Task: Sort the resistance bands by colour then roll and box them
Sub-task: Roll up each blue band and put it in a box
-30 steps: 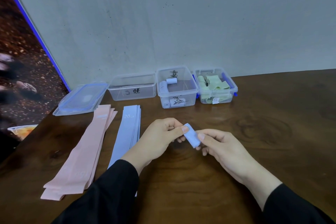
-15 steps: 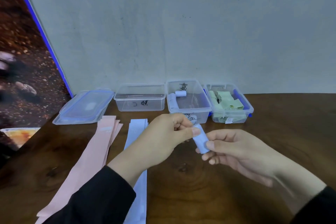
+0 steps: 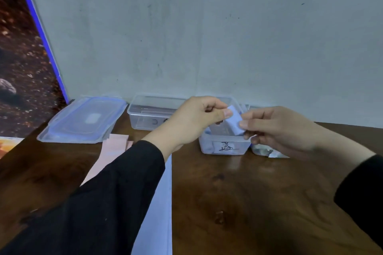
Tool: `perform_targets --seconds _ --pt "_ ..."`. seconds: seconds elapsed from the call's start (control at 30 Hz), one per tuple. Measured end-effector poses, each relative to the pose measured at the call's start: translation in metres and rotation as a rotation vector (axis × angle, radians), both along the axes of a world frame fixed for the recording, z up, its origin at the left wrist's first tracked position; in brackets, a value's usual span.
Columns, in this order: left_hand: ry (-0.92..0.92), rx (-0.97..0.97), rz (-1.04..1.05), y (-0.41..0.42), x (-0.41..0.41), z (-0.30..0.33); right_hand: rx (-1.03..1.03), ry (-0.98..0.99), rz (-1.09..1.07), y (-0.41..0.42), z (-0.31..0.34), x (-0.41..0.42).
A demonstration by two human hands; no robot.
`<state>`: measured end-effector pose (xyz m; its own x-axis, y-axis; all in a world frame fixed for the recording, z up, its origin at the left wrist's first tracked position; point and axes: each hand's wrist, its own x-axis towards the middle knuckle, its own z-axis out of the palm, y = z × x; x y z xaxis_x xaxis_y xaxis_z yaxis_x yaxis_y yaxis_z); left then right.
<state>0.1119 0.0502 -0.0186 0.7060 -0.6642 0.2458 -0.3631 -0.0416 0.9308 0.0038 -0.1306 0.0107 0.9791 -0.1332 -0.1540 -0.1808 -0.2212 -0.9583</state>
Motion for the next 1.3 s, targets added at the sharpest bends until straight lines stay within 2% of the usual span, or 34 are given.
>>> perform_targets --seconds 0.1,0.13,0.2,0.23,0.27,0.33,0.4,0.57,0.77,0.93,1.07,1.3 --pt "-0.104 -0.022 0.009 -0.007 0.020 -0.023 -0.222 -0.011 -0.059 -0.006 -0.002 0.021" --pt "-0.237 -0.027 0.096 -0.007 0.028 -0.035 -0.343 -0.011 -0.098 -0.008 -0.001 0.029" --pt "-0.627 0.013 0.406 -0.005 0.045 -0.065 -0.623 0.006 -0.188 -0.012 0.001 0.046" --pt "-0.760 0.067 0.538 -0.003 0.053 -0.080 -0.712 0.020 -0.219 -0.016 0.000 0.056" --pt "-0.810 0.115 0.620 -0.001 0.058 -0.090 -0.762 0.037 -0.241 -0.020 -0.001 0.067" --pt "-0.817 0.185 0.651 -0.002 0.065 -0.101 -0.869 0.085 -0.264 -0.027 -0.008 0.092" --pt "-0.814 0.206 0.599 -0.004 0.065 -0.102 -1.014 0.124 -0.261 -0.033 -0.018 0.118" --pt "-0.820 0.276 0.462 -0.013 0.056 -0.100 -1.482 0.130 -0.188 -0.039 -0.054 0.169" --pt "-0.739 0.369 0.469 -0.015 0.059 -0.104 -1.790 0.160 -0.162 -0.039 -0.081 0.192" --pt "-0.723 0.379 0.463 -0.015 0.060 -0.105 -1.900 0.156 -0.102 -0.034 -0.095 0.201" --pt "-0.701 0.360 0.457 -0.016 0.061 -0.107 -1.825 0.141 -0.156 -0.040 -0.083 0.205" --pt "-0.687 0.343 0.463 -0.017 0.062 -0.108 -1.848 0.148 -0.144 -0.038 -0.083 0.202"
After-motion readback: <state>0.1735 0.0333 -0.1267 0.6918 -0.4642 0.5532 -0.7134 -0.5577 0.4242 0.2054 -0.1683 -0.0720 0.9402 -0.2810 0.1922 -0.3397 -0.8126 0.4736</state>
